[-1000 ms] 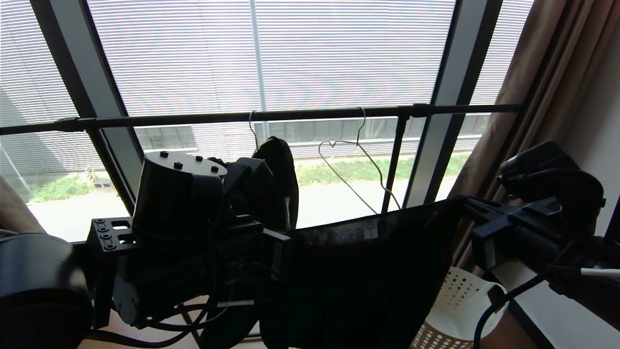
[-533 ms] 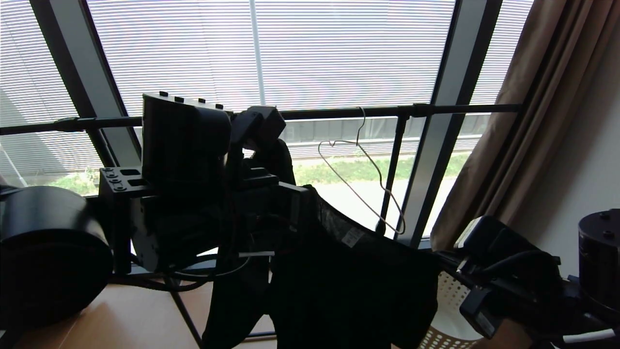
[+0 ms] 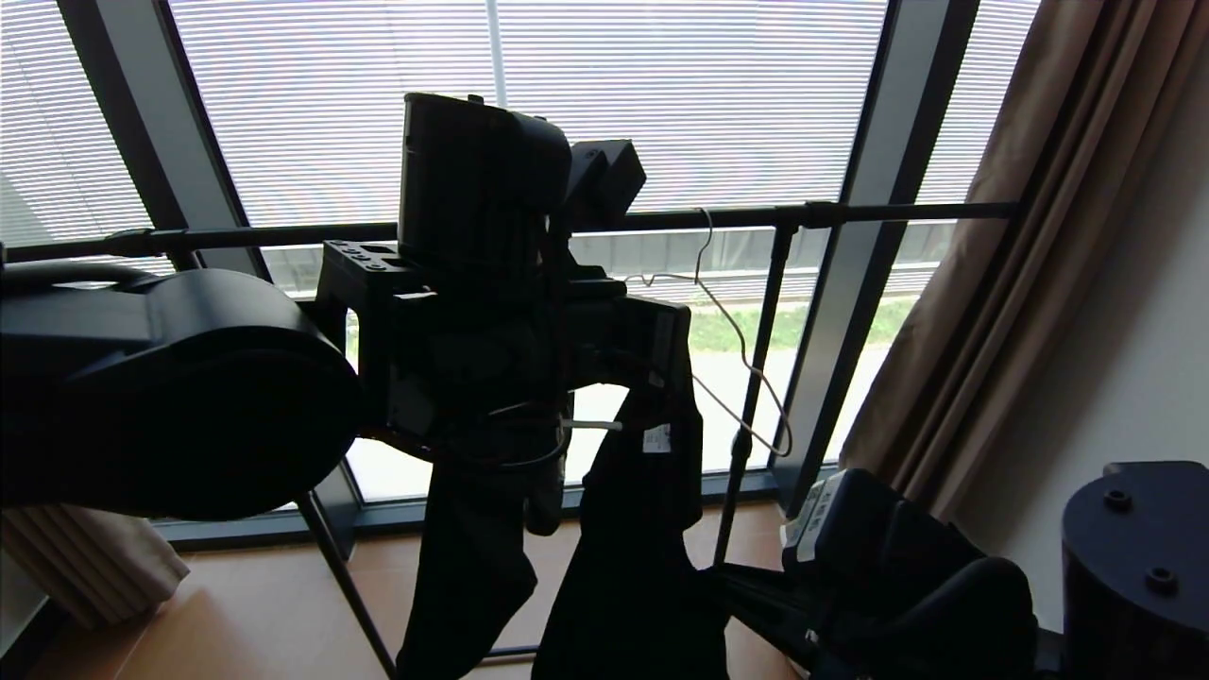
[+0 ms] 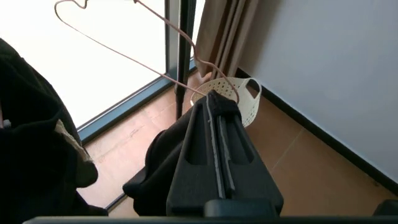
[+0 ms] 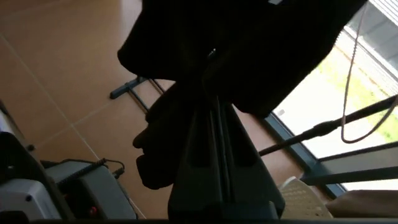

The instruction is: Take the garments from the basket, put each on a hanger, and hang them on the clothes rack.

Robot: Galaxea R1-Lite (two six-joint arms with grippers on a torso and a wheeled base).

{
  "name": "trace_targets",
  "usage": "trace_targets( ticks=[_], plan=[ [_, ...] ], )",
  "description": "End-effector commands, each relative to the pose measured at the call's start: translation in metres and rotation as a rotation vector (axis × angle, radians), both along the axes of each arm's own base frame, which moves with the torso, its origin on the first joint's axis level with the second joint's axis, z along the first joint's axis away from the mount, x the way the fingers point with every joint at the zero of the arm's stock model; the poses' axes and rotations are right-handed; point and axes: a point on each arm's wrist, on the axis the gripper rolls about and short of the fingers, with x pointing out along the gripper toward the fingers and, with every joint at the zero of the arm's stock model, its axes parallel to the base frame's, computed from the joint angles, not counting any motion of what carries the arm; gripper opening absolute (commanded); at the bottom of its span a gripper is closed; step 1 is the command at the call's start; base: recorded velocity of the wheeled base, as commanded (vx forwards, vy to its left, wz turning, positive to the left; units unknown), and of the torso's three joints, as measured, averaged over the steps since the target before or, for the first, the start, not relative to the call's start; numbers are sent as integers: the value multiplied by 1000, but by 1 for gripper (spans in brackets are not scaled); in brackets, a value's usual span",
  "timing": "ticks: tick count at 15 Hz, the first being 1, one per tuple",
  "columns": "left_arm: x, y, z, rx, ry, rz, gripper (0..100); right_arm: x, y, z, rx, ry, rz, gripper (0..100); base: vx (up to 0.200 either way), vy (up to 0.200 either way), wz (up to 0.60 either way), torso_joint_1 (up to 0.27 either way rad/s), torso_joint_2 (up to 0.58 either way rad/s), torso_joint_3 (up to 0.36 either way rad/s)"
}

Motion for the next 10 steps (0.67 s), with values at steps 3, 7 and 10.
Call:
trace_targets(
  ticks=[3, 7, 10],
  plan=[
    [-4, -2, -5, 12, 15, -12, 0, 1, 31, 1, 128, 79, -43, 0, 0, 0, 0, 0, 0, 0],
    [-7, 15, -8, 25, 28, 17, 0, 1, -6, -1, 114, 61, -152, 0, 0, 0, 0, 0, 0, 0],
    [-14, 41, -7, 32, 30, 57, 0, 9, -50, -9, 88, 41, -296, 0, 0, 0, 0, 0, 0, 0]
  ],
)
